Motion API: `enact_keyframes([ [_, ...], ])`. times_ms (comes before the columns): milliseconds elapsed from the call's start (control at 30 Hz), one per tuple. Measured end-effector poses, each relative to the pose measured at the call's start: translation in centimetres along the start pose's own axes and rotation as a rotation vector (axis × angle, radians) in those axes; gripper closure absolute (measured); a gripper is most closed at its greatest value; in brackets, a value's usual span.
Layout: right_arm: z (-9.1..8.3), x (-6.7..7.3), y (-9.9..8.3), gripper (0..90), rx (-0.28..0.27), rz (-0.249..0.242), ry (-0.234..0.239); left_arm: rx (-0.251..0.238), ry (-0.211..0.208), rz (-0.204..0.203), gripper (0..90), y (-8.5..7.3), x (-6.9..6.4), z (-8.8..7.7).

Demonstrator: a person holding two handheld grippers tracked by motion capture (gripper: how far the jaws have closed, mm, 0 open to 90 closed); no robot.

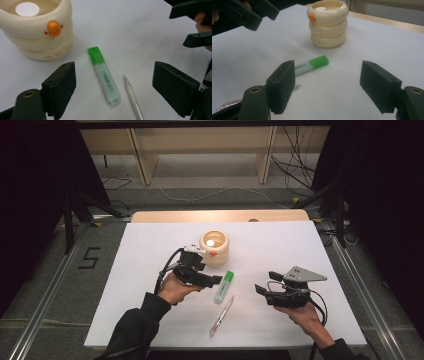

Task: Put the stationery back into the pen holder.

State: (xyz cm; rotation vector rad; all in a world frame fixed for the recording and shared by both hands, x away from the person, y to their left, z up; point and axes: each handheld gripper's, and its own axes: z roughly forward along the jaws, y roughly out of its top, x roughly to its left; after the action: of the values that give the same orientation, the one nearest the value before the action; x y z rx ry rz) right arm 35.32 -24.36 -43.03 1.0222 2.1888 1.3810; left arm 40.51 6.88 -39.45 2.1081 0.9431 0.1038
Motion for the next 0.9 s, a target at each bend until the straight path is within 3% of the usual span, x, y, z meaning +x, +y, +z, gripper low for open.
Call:
enact_keyframes([
  [333,0.1,0.0,-0.1,29.0,0.008,0.0,0.001,0.087,-0.022,0.039,18.1,-1.7,-2.4,0.6],
  [533,0.1,0.1,-0.1,29.0,0.003,-0.005,0.001,0.117,-0.061,0.059,20.4,-2.3,-3.2,0.9],
  [900,0.2,0.1,-0.1,28.9,0.009,-0.008,0.002,0.175,-0.091,0.084,24.0,-3.1,-4.3,1.8],
])
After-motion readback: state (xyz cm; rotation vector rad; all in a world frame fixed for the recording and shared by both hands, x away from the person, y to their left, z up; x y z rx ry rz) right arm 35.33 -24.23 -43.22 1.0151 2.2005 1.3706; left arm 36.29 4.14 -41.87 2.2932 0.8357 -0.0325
